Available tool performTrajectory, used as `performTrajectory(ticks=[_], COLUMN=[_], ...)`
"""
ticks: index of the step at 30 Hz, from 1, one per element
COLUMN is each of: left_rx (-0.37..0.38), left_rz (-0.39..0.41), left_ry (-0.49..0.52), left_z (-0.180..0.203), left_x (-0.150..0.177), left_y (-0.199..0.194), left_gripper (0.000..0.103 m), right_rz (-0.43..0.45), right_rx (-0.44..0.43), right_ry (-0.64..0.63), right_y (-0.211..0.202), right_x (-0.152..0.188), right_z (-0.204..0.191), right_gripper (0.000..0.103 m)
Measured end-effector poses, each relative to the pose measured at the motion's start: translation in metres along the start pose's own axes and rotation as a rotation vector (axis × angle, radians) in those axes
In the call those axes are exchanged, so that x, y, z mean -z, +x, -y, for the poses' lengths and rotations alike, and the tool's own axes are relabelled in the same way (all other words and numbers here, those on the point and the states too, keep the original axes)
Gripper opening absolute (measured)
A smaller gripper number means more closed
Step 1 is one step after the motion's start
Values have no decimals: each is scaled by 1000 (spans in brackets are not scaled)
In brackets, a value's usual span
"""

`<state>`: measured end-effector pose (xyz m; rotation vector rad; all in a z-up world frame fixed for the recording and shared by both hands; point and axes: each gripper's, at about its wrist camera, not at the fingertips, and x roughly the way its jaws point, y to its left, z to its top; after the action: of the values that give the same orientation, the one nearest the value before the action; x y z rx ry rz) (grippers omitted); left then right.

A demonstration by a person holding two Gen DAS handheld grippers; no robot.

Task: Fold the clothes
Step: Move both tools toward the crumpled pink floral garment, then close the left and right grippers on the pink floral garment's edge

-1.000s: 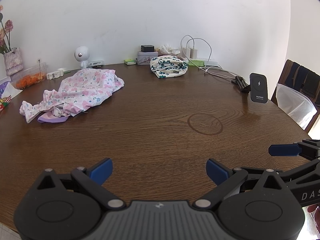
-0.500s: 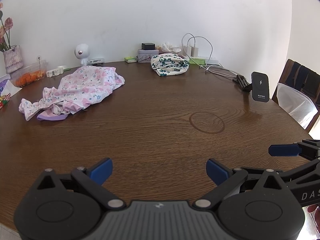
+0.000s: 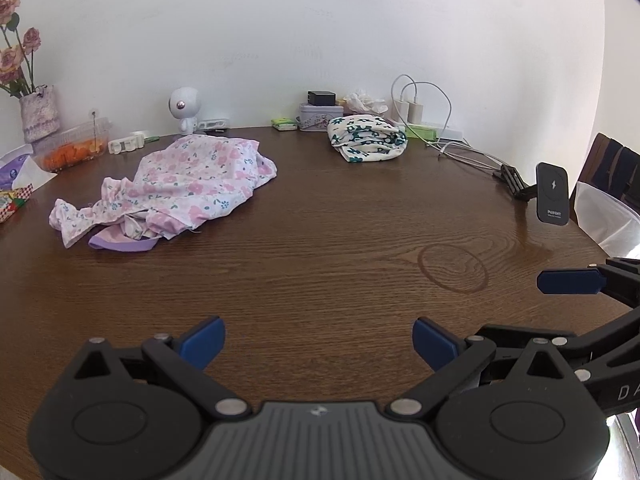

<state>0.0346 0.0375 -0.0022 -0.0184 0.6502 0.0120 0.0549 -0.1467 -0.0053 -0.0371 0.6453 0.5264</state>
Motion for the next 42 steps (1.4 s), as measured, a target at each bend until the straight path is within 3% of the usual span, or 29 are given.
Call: performTrajectory(ticks=[11,20,29,35,40,42], left_rx=[-121,-218,-217,-175,-147,-145], left_rz=[23,23,-23,-50,-68,-70], left_ry=[25,75,71,31,8,9], left_z=[-57,-116,-159,-180,-190,-193], left_x=[-48,-80,-101,-108,-113,-113], left_y=[37,87,135,154,166,169], left_gripper=[100,100,94,90,80,73], right_rz=[1,-16,-25,-94,-112,-108], right_rx=[-57,-89,-102,-155,-167,-185], right_ry=[-139,-265,-248,-170,-140,-131], right_y=[63,151,241,293,318,322], right_x=[-64,-118,-187,-218,-228,-230], right_z=[-24,-50,-44,-30,-26,-25], right_gripper=[103,103,103,103,102,97])
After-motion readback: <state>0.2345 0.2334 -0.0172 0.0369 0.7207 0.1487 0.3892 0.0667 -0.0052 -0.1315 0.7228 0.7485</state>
